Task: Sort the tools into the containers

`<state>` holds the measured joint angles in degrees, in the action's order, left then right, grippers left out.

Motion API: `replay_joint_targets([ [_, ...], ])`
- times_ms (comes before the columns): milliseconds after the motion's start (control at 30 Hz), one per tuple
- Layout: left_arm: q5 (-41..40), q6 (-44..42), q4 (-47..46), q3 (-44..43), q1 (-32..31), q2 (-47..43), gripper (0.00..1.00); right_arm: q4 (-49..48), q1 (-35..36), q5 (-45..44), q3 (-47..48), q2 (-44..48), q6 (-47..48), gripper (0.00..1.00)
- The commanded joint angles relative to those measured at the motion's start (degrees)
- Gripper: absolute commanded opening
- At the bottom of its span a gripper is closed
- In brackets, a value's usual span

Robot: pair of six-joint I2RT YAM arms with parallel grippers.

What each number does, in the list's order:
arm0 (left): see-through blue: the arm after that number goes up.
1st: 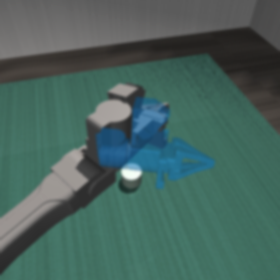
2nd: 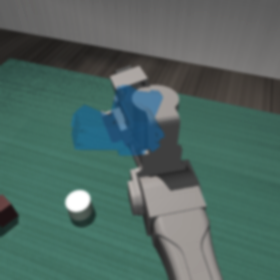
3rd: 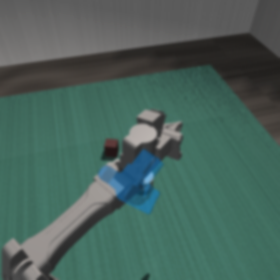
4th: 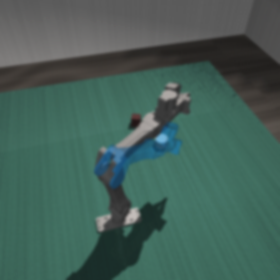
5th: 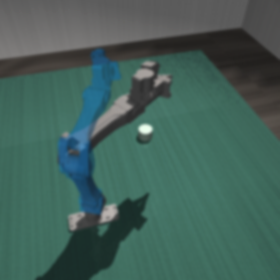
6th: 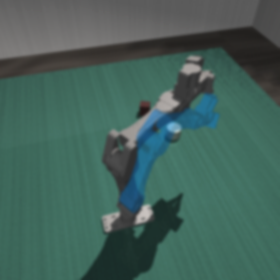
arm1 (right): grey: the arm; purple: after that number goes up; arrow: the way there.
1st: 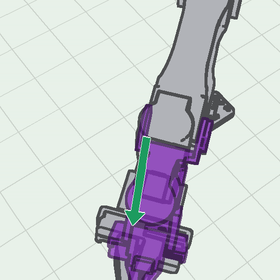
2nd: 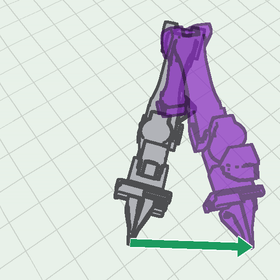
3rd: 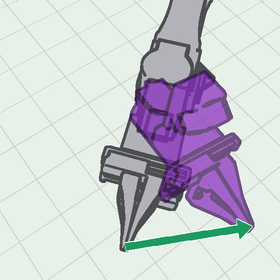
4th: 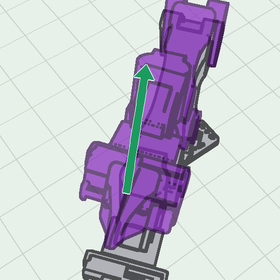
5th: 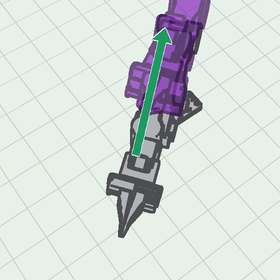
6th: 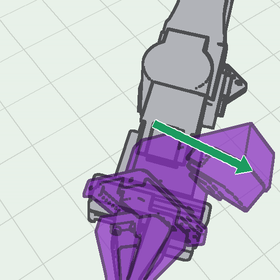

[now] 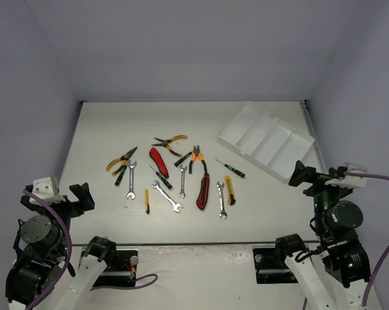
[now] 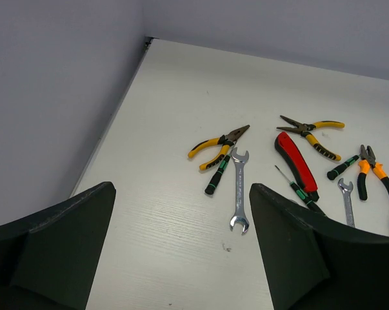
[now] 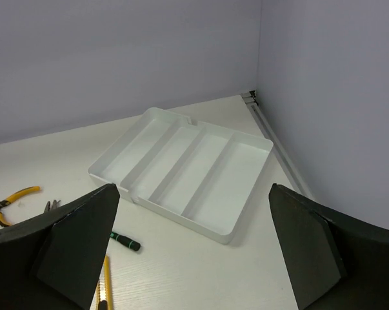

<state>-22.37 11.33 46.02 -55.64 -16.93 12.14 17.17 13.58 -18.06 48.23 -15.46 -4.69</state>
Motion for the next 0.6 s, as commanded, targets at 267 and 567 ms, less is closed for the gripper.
replay_joint_targets([
  [267, 0.46, 0.96, -4.27, 0.38, -0.27, 2.85, 0.83, -3.02, 0.30, 1.58, -0.44, -7.98, -7.27, 1.00],
  [567, 1.67, 5.22, -8.50, 2.30, -0.30, 8.31, 0.83, -2.93, 1.18, 11.54, 2.15, -31.79, -21.15, 1.00],
])
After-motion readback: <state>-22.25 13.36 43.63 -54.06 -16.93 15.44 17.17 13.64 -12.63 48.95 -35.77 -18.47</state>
